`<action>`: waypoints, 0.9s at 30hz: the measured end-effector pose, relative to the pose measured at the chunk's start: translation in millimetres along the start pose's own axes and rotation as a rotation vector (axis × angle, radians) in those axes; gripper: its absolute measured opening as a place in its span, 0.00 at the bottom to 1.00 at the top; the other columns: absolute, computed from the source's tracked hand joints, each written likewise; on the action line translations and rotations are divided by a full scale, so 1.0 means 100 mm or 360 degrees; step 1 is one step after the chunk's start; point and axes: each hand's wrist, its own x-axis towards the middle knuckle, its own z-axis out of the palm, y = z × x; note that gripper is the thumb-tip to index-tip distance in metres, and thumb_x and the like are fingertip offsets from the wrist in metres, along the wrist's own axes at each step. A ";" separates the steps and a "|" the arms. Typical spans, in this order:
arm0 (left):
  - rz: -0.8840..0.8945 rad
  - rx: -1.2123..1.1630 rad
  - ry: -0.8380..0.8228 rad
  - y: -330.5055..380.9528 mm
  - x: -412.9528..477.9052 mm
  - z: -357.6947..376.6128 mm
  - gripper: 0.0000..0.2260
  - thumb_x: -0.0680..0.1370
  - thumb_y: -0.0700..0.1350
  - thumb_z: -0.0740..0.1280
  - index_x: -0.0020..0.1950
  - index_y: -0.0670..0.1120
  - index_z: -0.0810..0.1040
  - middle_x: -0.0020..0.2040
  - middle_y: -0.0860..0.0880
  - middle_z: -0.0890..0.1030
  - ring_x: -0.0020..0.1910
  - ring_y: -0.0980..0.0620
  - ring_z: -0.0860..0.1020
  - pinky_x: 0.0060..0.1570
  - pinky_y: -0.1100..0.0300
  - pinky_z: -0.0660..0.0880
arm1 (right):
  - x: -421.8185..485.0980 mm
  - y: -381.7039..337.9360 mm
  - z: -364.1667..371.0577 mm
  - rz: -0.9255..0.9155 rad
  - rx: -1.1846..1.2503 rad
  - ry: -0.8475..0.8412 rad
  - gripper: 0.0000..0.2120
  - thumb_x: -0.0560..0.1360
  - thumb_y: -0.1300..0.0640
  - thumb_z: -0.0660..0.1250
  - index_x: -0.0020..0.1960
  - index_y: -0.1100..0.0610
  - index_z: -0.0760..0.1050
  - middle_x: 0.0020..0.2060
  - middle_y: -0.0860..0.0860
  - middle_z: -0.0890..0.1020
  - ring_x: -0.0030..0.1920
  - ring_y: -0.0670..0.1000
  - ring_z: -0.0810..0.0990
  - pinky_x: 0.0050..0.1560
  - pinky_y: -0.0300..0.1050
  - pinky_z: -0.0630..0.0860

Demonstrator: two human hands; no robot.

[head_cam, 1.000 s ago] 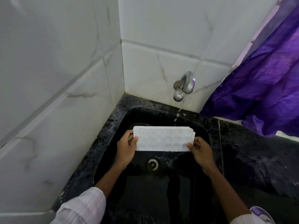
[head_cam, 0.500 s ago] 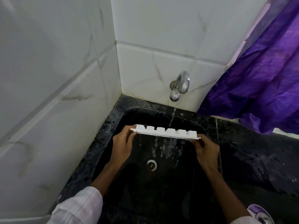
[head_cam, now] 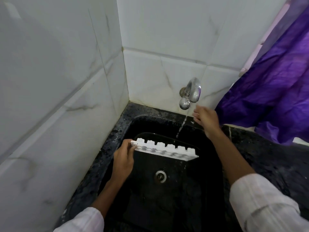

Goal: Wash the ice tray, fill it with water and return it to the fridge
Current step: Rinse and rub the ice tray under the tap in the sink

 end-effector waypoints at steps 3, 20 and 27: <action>-0.0076 -0.0048 0.0054 0.01 -0.04 0.00 0.07 0.80 0.37 0.67 0.52 0.48 0.75 0.40 0.54 0.81 0.40 0.58 0.79 0.40 0.75 0.69 | 0.25 -0.12 0.32 0.0160 0.0007 -0.0128 0.13 0.79 0.52 0.64 0.55 0.60 0.78 0.46 0.53 0.79 0.48 0.52 0.80 0.54 0.48 0.81; -0.0125 -0.0074 0.0081 0.13 0.05 -0.07 0.04 0.81 0.38 0.66 0.54 0.45 0.76 0.45 0.53 0.84 0.44 0.59 0.81 0.44 0.70 0.73 | 0.32 0.06 0.26 0.0390 0.0622 -0.0399 0.12 0.81 0.56 0.63 0.59 0.64 0.75 0.52 0.60 0.82 0.50 0.55 0.84 0.53 0.47 0.81; -0.0190 -0.0100 0.0025 0.11 0.07 -0.03 0.05 0.82 0.40 0.65 0.57 0.46 0.77 0.49 0.57 0.83 0.49 0.59 0.83 0.51 0.54 0.82 | -0.92 0.63 -0.34 -0.0057 0.0179 -0.0209 0.18 0.79 0.46 0.62 0.63 0.55 0.78 0.54 0.48 0.85 0.56 0.46 0.83 0.58 0.43 0.77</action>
